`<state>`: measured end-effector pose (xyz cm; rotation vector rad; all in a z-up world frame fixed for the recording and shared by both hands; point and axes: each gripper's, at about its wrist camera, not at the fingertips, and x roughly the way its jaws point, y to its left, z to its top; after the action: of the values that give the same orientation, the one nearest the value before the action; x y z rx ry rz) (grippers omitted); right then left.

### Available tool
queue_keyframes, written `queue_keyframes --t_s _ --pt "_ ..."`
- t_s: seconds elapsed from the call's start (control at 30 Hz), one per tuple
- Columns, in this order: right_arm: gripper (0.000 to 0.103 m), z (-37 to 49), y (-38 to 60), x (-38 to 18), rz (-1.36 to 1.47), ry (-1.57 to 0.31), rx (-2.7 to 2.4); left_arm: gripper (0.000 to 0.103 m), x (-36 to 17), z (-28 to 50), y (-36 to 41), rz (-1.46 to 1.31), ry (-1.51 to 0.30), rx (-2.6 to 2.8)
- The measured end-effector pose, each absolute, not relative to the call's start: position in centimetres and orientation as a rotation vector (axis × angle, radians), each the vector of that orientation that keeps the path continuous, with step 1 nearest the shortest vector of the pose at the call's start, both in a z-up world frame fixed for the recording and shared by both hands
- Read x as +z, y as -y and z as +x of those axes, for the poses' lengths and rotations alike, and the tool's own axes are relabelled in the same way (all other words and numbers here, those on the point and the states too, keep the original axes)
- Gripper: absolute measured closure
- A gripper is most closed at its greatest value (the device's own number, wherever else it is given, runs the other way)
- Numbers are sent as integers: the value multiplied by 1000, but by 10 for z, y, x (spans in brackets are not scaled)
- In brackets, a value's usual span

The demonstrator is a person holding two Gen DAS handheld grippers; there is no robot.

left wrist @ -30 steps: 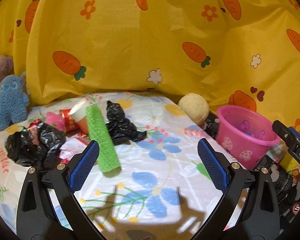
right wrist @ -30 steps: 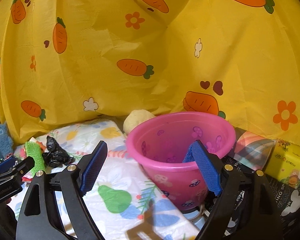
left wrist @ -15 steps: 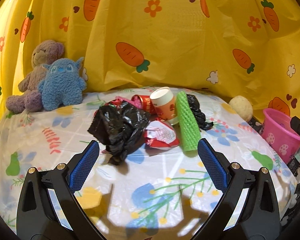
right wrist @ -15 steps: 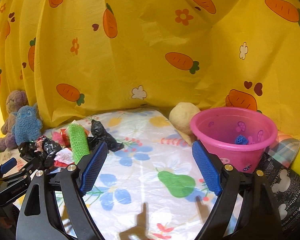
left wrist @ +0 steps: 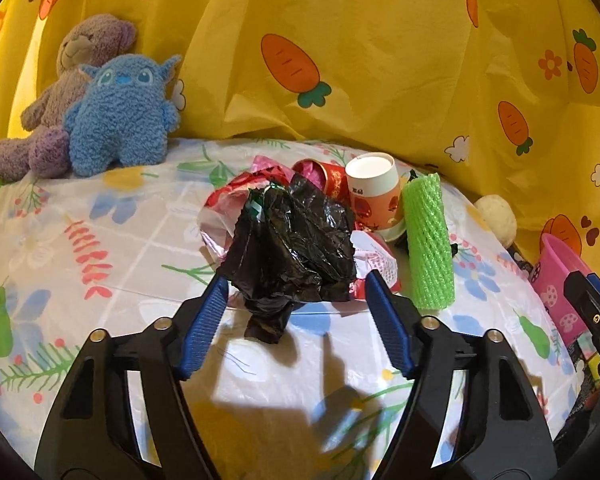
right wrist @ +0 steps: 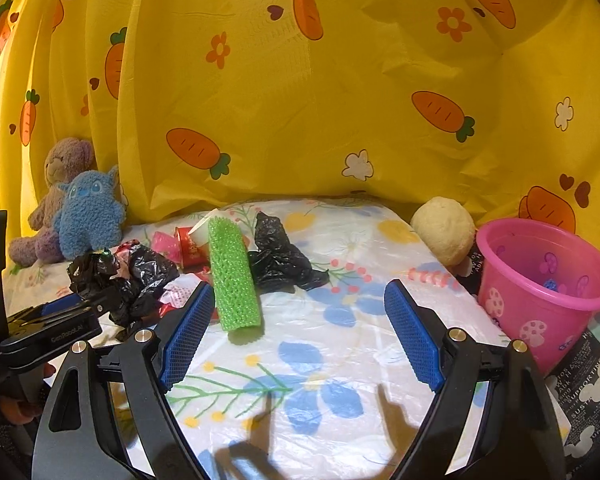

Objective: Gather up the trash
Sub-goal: 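Grasp the black plastic bag with the left tool while the right tool grasps the green mesh sleeve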

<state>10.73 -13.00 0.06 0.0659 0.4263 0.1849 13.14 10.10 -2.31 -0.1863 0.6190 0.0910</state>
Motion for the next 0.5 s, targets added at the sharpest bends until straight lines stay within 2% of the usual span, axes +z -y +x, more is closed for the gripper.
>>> queue_keyframes --t_s 0.23,0.37,0.5 --pt "19 140 106 -11 40 -488 221 77 -29 142 -111 -255 -650 45" --pt "24 156 92 -20 18 -528 239 98 -27 141 -113 -260 -637 29" --pt "32 169 83 -27 4 -567 251 101 -20 132 -113 -266 -603 -7"
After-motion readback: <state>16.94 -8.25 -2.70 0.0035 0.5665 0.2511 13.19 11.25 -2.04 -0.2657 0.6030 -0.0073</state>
